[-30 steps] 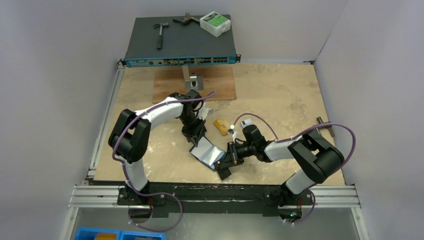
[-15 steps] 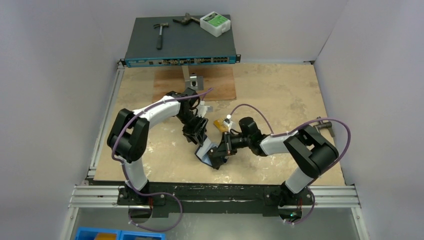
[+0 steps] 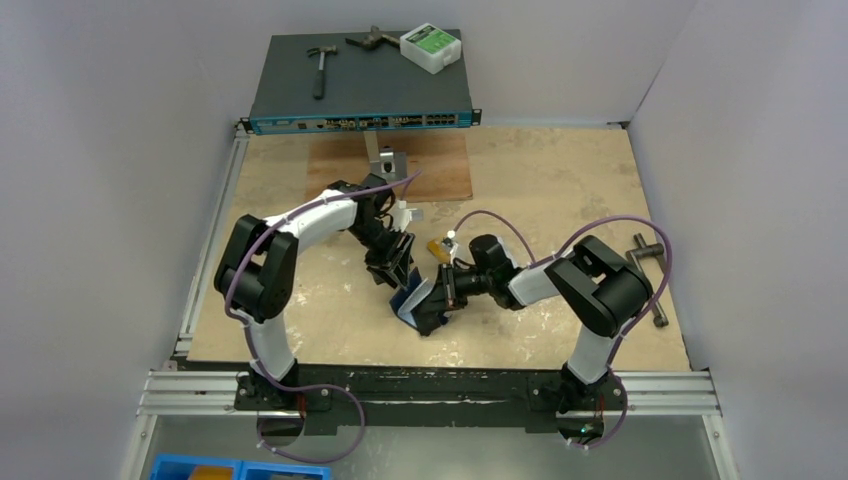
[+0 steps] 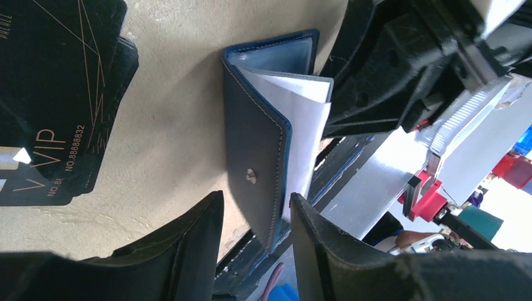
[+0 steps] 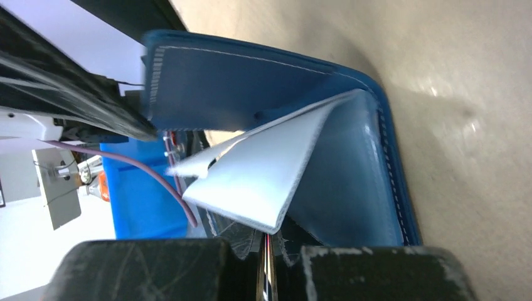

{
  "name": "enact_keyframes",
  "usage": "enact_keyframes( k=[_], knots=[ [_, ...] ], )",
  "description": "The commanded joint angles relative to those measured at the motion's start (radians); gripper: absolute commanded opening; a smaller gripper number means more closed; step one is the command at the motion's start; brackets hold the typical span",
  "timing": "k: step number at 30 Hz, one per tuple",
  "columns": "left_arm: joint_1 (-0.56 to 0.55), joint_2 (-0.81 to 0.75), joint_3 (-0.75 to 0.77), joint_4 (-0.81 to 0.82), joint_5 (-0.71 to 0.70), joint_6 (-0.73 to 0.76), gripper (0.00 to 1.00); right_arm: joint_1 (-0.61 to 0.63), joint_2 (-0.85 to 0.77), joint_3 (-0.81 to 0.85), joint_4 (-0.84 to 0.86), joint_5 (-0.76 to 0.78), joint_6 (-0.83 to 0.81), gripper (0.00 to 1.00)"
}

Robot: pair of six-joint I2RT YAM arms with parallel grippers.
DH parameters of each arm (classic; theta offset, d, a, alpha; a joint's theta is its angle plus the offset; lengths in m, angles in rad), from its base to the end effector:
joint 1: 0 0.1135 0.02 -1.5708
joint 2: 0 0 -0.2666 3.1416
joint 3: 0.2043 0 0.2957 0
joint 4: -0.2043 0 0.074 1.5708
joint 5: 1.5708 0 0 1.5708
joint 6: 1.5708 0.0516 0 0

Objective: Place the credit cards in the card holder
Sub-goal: Open the card holder at the center of the board.

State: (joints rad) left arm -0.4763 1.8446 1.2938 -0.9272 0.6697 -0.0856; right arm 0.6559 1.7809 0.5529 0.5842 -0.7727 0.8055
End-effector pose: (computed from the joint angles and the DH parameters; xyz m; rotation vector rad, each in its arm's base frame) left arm 0.3237 -0.2031 0.1558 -0.6036 -2.8113 0.9982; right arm 0.2302 0.2226 0.0551 -0.3166 2.5038 1.5742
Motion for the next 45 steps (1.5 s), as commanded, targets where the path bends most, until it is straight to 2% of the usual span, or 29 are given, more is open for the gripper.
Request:
enact_keyframes(
  k=[1,9,22,28,36,39,45],
  knots=[
    [0.004,0.012,0.006,0.019,0.041,0.02,0.42,0.011,-0.015,0.059,0.083,0.011,0.021,0.0],
    [0.005,0.015,-0.008,0.018,0.043,0.027,0.42,0.025,0.009,0.07,0.121,0.019,0.04,0.0],
    [0.004,0.051,-0.011,-0.026,0.063,0.105,0.42,0.03,0.187,0.132,0.259,0.02,0.09,0.0],
    [0.004,0.002,-0.036,0.024,-0.169,0.164,0.39,0.03,0.176,0.124,0.289,0.013,0.103,0.0],
    [-0.027,-0.028,-0.005,-0.001,-0.337,0.229,0.42,0.031,0.21,0.108,0.374,-0.003,0.152,0.0],
    [-0.052,-0.049,-0.022,0.021,-0.411,0.243,0.4,0.03,0.24,0.1,0.421,-0.012,0.18,0.0],
    [-0.056,-0.029,-0.019,0.033,-0.465,0.253,0.37,0.03,0.255,0.091,0.407,-0.008,0.167,0.0]
  ],
)
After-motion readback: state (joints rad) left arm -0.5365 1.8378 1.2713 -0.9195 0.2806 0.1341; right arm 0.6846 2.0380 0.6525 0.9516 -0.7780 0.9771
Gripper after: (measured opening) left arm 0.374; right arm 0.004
